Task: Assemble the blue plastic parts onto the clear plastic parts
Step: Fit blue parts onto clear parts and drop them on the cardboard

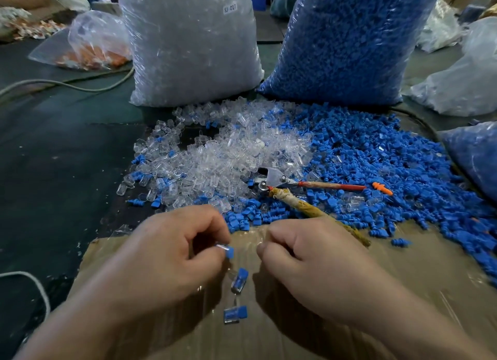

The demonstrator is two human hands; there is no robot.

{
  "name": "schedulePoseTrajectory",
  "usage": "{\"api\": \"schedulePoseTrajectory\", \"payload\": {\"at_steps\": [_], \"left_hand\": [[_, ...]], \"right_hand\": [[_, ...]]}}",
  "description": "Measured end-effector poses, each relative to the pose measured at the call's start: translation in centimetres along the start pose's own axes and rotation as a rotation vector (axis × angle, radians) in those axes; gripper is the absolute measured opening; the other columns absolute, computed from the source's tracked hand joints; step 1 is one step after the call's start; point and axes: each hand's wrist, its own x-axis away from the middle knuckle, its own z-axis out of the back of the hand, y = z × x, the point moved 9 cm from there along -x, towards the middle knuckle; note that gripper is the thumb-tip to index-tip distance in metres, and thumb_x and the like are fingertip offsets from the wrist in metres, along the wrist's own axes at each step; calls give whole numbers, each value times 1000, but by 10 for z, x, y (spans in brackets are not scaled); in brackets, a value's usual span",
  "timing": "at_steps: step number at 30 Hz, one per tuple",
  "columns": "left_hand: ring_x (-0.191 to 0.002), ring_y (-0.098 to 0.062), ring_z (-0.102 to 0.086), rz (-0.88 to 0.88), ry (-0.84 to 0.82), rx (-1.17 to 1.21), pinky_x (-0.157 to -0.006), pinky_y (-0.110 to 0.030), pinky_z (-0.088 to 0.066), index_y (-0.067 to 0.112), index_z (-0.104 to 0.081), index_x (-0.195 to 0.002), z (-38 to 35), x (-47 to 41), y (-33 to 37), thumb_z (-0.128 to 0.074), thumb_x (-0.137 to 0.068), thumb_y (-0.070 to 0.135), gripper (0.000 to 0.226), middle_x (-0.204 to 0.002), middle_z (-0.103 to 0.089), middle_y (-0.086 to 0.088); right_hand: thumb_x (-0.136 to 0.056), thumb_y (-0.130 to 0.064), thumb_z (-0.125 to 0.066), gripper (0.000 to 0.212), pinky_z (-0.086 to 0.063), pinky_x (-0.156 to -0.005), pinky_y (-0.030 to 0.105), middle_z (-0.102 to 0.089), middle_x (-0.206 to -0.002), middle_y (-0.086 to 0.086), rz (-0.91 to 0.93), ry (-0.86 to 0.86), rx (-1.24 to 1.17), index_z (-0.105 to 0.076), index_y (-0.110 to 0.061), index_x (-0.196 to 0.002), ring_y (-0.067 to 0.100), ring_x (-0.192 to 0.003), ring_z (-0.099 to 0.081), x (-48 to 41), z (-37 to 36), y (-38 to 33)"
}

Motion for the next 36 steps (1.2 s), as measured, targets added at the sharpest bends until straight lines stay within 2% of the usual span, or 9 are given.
{"api": "schedulePoseTrajectory", "payload": {"at_steps": [4,9,14,17,23,26,29,33,36], "left_hand": [[-73,6,-59,40,-88,-192,-63,-12,-45,41,-62,-88,-9,2,-8,-67,-83,40,7,-81,-62,35],[-74,0,-63,-15,-204,-149,-60,-19,-49,48,-57,-98,-26,3,8,-47,-76,60,27,-86,-66,26],[-69,0,-59,139,175,-355,-62,-24,-48,53,-39,-123,5,-5,-14,-47,-79,69,48,-82,-62,18],[-94,-5,-58,170,234,-566,-78,-27,-49,44,-33,-147,4,-12,-18,-45,-81,72,73,-108,-59,18],[-86,-15,-66,9,220,-484,-69,-31,-51,33,-70,-117,-15,-18,-2,-66,-87,40,31,-95,-67,12],[-83,-13,-65,-23,249,-412,-70,-33,-54,31,-73,-111,-14,-17,-2,-63,-90,35,23,-92,-66,13],[-85,-9,-65,-31,310,-306,-76,-32,-56,28,-75,-110,-12,-18,-6,-66,-92,28,20,-93,-66,14],[-89,7,-63,64,414,-43,-77,-6,-47,34,-71,-103,-4,-15,-19,-72,-89,24,17,-87,-69,22],[-76,3,-67,142,444,189,-67,-13,-52,40,-68,-93,-4,-11,-28,-73,-85,28,15,-85,-70,23]], "right_hand": [[-93,-54,-37,26,-41,-58,35,-53,-74,-11,57,104,314,-41,-30,-84,11,-67,-51,6,4,-3],[-92,-60,-34,27,-31,-52,36,-52,-80,-9,110,153,374,-30,-33,-92,20,-67,-50,0,-5,-1],[-90,-68,-35,45,-25,-49,35,-58,-95,-7,130,279,441,-35,-33,-116,24,-82,-62,-16,-7,-6],[-92,-69,-31,50,-16,-46,34,-58,-96,-6,149,317,486,-39,-33,-125,24,-81,-63,-22,-8,-11],[-98,-50,-38,25,-19,-48,33,-55,-89,-6,153,302,486,-51,-30,-101,23,-75,-62,-26,-8,-8],[-100,-38,-42,9,-18,-51,35,-53,-92,-6,148,273,433,-44,-30,-97,24,-84,-61,-29,-9,-3],[-97,-39,-46,16,-24,-54,32,-55,-81,-6,168,341,411,-44,-28,-86,24,-70,-59,-26,-3,-5],[-94,-41,-47,19,-40,-60,38,-53,-75,-10,143,368,170,-45,-26,-83,18,-68,-54,-26,4,6],[-89,-43,-57,14,-39,-57,21,-56,-69,-13,98,417,-62,-52,-30,-85,6,-67,-53,-25,13,15]]}}
